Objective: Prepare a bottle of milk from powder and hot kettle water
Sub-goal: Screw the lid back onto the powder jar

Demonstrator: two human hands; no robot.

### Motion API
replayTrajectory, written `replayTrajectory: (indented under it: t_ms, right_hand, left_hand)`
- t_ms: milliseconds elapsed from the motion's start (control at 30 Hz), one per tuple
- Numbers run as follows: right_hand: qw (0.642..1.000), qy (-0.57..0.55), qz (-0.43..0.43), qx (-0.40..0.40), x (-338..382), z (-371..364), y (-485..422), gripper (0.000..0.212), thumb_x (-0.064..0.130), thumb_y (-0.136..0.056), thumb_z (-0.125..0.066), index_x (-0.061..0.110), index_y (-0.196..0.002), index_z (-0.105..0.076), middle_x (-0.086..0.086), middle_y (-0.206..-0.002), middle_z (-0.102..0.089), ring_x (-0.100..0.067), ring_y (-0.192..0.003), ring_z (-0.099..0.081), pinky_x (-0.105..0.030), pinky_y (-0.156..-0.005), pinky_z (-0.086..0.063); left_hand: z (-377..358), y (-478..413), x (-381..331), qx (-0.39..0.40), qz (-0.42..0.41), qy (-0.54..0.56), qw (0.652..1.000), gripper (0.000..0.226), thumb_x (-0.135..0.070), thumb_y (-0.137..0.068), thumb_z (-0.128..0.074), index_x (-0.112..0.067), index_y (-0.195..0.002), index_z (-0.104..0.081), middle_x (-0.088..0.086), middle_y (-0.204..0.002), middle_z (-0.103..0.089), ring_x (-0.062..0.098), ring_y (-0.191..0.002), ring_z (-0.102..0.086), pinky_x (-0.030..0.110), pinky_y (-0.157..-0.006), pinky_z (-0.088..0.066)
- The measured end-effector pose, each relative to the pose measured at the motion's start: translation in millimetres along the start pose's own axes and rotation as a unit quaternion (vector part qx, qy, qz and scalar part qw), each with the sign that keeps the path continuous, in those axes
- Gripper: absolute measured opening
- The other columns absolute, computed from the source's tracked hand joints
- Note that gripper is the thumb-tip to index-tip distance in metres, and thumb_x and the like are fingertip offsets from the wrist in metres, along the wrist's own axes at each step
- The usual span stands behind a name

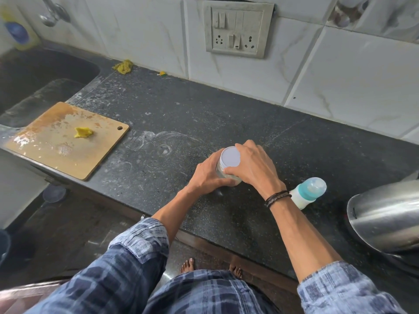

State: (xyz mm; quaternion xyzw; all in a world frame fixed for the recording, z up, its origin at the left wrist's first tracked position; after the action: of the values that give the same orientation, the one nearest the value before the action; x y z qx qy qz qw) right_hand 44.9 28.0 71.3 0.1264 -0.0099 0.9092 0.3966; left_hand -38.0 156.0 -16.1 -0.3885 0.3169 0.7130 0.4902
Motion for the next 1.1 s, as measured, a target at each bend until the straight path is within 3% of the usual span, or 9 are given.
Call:
replayTrajectory:
  t_ms: [133, 267, 500, 767, 933, 1100]
  right_hand:
    - [0.999, -0.025, -0.022, -0.041, -0.8, -10.3, -1.5, 0.079, 0.057, -0.078, -0.081, 0.011, -0.137, -0.057, -0.009, -0.122, -0.05, -0.027, -0.114, -0.051, -0.036, -0.089, -0.049]
    - [0.997, -0.035, -0.018, -0.068, -1.1, -17.2, -1.6, 0.08, 0.061, -0.075, -0.081, 0.01, -0.132, -0.059, -0.01, -0.12, -0.05, -0.027, -0.113, -0.051, -0.035, -0.09, -0.049]
    - [0.995, 0.022, 0.093, -0.02, -15.3, -5.1, -13.3, 0.079, 0.075, -0.079, -0.069, 0.018, -0.131, -0.052, -0.005, -0.119, -0.052, -0.026, -0.105, -0.054, -0.042, -0.087, -0.052]
    - [0.989, 0.037, 0.108, -0.096, -11.9, -19.5, -16.4, 0.069, 0.067, -0.084, -0.067, 0.007, -0.117, -0.058, -0.013, -0.106, -0.057, -0.032, -0.089, -0.058, -0.044, -0.078, -0.052]
    - [0.979, 0.074, 0.115, -0.153, -8.7, -25.5, -17.9, 0.066, 0.065, -0.083, -0.059, 0.004, -0.107, -0.062, -0.014, -0.09, -0.062, -0.032, -0.073, -0.059, -0.039, -0.066, -0.049]
    - [0.977, 0.074, 0.104, -0.17, -6.1, -30.8, -21.3, 0.06, 0.061, -0.08, -0.066, 0.006, -0.106, -0.064, -0.013, -0.082, -0.065, -0.032, -0.069, -0.06, -0.039, -0.065, -0.049]
  left_hand:
    - [1.3, 1.6, 1.5, -0.017, -0.001, 0.002, 1.0, 0.104, -0.063, -0.061, -0.086, -0.04, -0.151, -0.04, -0.016, -0.145, -0.054, 0.009, -0.132, -0.052, 0.051, -0.117, -0.04]
    - [-1.2, 0.4, 5.1, -0.026, -0.01, 0.004, 1.0, 0.103, -0.066, -0.059, -0.085, -0.044, -0.149, -0.04, -0.022, -0.139, -0.052, 0.009, -0.13, -0.052, 0.049, -0.114, -0.043]
    - [-7.1, -7.1, -0.5, -0.02, 0.003, 0.01, 1.0, 0.109, -0.06, -0.051, -0.079, -0.026, -0.147, -0.042, -0.004, -0.14, -0.05, 0.021, -0.125, -0.052, 0.052, -0.105, -0.048]
    - [-12.7, -10.1, 1.3, -0.04, -0.013, -0.002, 0.999, 0.1, -0.058, -0.051, -0.077, -0.026, -0.141, -0.047, -0.009, -0.128, -0.05, 0.019, -0.119, -0.053, 0.053, -0.1, -0.05]
    - [-16.3, -11.8, 5.7, -0.051, -0.024, -0.013, 0.998, 0.099, -0.048, -0.057, -0.086, -0.021, -0.144, -0.047, -0.012, -0.128, -0.049, 0.017, -0.121, -0.052, 0.051, -0.101, -0.049]
    - [-19.5, -14.4, 11.3, -0.06, -0.034, -0.002, 0.998, 0.098, -0.048, -0.058, -0.087, -0.018, -0.143, -0.049, -0.007, -0.132, -0.053, 0.014, -0.121, -0.05, 0.047, -0.103, -0.048]
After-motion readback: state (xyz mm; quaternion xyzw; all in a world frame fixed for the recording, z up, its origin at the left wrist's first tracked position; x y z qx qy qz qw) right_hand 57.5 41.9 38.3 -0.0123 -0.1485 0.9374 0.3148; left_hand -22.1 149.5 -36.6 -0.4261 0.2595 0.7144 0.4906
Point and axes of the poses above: each hand's wrist, its own y-axis away from the middle knuckle, its own z-axis out of the back of the hand, x = y × z, the point moved 1 cm from there along -y, towards the middle knuckle
